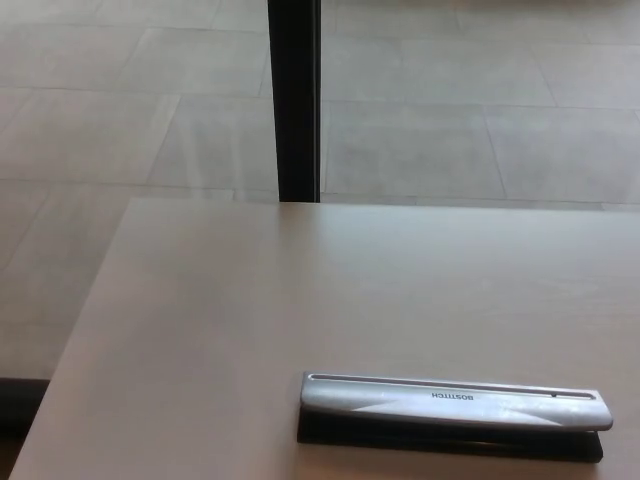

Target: A hole pucnch is kept on the middle on the desk infront of the robot and the robot uses both its hands as fists to press on it and use it

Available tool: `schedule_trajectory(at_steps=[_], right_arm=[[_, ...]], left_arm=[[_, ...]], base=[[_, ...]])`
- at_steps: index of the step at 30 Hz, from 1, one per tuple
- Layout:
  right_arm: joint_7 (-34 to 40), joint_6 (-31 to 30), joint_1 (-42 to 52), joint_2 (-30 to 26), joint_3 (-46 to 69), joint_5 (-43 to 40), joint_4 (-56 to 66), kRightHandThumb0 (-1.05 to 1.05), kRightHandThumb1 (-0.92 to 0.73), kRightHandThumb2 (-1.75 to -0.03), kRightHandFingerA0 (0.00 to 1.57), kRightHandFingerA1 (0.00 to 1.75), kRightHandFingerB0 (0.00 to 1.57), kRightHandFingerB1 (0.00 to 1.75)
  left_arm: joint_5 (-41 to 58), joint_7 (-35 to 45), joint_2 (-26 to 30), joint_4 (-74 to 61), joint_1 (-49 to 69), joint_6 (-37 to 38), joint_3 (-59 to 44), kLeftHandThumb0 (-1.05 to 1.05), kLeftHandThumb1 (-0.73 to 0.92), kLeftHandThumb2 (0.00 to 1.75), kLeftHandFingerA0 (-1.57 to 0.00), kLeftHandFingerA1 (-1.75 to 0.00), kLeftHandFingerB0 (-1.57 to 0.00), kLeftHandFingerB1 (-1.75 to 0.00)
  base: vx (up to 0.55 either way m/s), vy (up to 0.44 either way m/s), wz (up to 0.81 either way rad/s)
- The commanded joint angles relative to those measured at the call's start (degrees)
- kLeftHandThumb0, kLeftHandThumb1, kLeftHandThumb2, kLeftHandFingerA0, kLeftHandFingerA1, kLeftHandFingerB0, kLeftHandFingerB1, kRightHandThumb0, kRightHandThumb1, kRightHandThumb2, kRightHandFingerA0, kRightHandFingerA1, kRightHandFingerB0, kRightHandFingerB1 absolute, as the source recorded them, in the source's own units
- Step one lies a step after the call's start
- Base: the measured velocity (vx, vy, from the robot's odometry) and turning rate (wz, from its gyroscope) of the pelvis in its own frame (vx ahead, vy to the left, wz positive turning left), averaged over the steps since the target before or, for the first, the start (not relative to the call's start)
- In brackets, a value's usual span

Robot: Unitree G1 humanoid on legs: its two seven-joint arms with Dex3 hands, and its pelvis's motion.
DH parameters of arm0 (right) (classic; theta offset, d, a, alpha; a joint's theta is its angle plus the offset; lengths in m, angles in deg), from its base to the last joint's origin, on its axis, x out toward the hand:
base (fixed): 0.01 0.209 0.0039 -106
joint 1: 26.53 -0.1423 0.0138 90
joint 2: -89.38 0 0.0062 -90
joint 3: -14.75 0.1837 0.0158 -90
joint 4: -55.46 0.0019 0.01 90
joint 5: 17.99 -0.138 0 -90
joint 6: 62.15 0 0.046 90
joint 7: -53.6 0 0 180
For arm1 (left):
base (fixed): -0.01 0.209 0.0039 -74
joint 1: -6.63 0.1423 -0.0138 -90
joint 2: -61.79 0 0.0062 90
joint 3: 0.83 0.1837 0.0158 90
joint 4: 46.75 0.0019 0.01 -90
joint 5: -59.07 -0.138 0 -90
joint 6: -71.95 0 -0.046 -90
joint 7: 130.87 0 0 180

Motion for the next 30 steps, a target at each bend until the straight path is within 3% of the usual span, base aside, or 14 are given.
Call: schedule_trajectory(at_steps=[1,4,5,6,9,11,12,14,15,16,24,25,27,30], right_arm=[[5.8,-1.2,-5.3,-6.0,19.7,-20.3,1.0,-0.57,-0.72,-0.61,0.77,0.9,0.07,0.46],[7.6,0.8,-7.7,-6.4,23.7,-21.7,4.3,-0.54,-0.76,-0.62,0.6,1.23,0.14,0.53],[12.6,3.8,-11.8,-10.4,24.7,-19.9,2.8,-0.53,-0.6,-1.04,0.72,1.06,0.28,0.63],[13.2,2.4,-13.7,-11.9,25.4,-19.6,6.0,-0.48,-0.78,-0.73,0.88,1.37,0.47,0.64],[12.7,1.2,-17.7,-13.9,26.8,-19.9,10.3,-0.48,-0.81,-0.74,0.97,1.35,0.59,0.63],[12.7,-1.2,-21.9,-15.4,28.0,-21.3,17.4,-0.36,-0.6,-0.97,1.1,1.37,0.78,0.72],[9.4,-2.0,-24.4,-16.1,27.3,-22.9,23.1,-0.34,-0.47,-1.12,1.15,1.52,0.94,0.85],[9.0,-2.7,-24.8,-15.8,27.7,-22.6,24.3,-0.34,-0.47,-1.12,1.15,1.52,0.94,0.85],[7.2,-3.7,-25.7,-15.3,26.0,-22.8,29.4,-0.34,-0.38,-1.19,1.1,1.61,0.95,0.98],[7.1,-5.8,-26.7,-14.3,24.3,-23.6,35.3,-0.3,-0.34,-1.22,1.07,1.71,0.96,1.12],[6.4,-16.0,-26.5,-9.2,16.3,-30.6,60.8,-0.38,-0.35,-1.09,1.09,1.75,1.02,1.12],[3.8,-16.4,-24.8,-6.2,11.9,-33.7,66.6,-0.47,-0.4,-0.85,1.14,1.7,1.06,0.91],[3.4,-16.7,-22.7,-2.2,6.3,-33.3,72.1,-0.54,-0.27,-0.99,1.13,1.65,1.07,1.02],[7.4,-19.6,-21.4,1.6,1.8,-32.6,77.2,-0.43,-0.24,-1.18,1.16,1.62,1.04,1.14]], left_arm=[[12.3,-11.0,-1.0,-7.7,-2.3,-8.7,-14.5,-0.25,0.66,0.6,-1.02,-0.66,-0.68,-0.51],[15.5,-12.4,-0.8,-9.5,-6.0,-5.0,-19.4,-0.12,0.76,0.63,-0.98,-0.69,-0.72,-0.52],[16.0,-13.8,0.4,-12.8,-9.1,-2.2,-21.2,-0.26,0.76,0.62,-0.91,-1.15,-0.77,-0.54],[17.2,-15.6,2.1,-13.9,-13.3,-2.9,-23.4,-0.45,0.6,0.77,-0.92,-1.45,-0.74,-0.65],[16.1,-16.7,5.3,-14.9,-18.7,-2.8,-25.3,-0.26,0.75,0.66,-0.75,-1.49,-0.79,-0.58],[16.8,-16.8,8.9,-13.8,-26.2,-0.7,-27.1,-0.33,0.74,0.65,-0.84,-1.42,-0.85,-0.67],[19.3,-18.1,8.9,-25.1,-30.8,-4.6,-26.8,-0.31,0.78,0.65,-0.81,-1.67,-0.6,-0.61],[19.0,-18.0,8.5,-26.7,-31.7,-5.6,-27.4,-0.31,0.78,0.65,-0.81,-1.67,-0.6,-0.61],[19.0,-18.6,10.4,-28.7,-36.1,-8.3,-26.5,-0.37,0.71,0.71,-0.85,-1.61,-0.78,-1.07],[18.6,-19.6,11.7,-31.2,-40.3,-11.3,-25.1,-0.5,0.53,0.8,-1.07,-1.55,-1.03,-1.09],[20.3,-19.6,9.0,-49.4,-52.2,-22.0,-15.2,-0.21,0.63,0.9,-0.85,-1.75,-0.7,-1.33],[21.2,-13.7,7.1,-54.8,-50.5,-19.2,-9.3,-0.19,0.59,1.16,-0.92,-1.75,-0.71,-1.49],[24.0,-8.4,4.5,-60.5,-48.4,-18.5,-3.1,-0.22,0.53,1.25,-1.01,-1.75,-0.71,-1.71],[24.8,-3.7,1.7,-63.4,-45.1,-16.5,2.2,-0.16,0.51,1.32,-1.01,-1.75,-0.75,-1.7]], base=[[0.0,0.0,0.0],[0.0,0.0,0.0],[0.0,0.0,0.0],[0.0,0.0,0.0],[0.0,0.0,0.0],[0.0,0.0,0.0],[0.0,0.0,0.0],[0.0,0.0,0.0],[0.0,0.0,0.0],[0.0,0.0,0.0],[0.0,0.0,0.0],[0.0,0.0,0.0],[0.0,0.0,0.0],[0.0,0.0,0.0]])
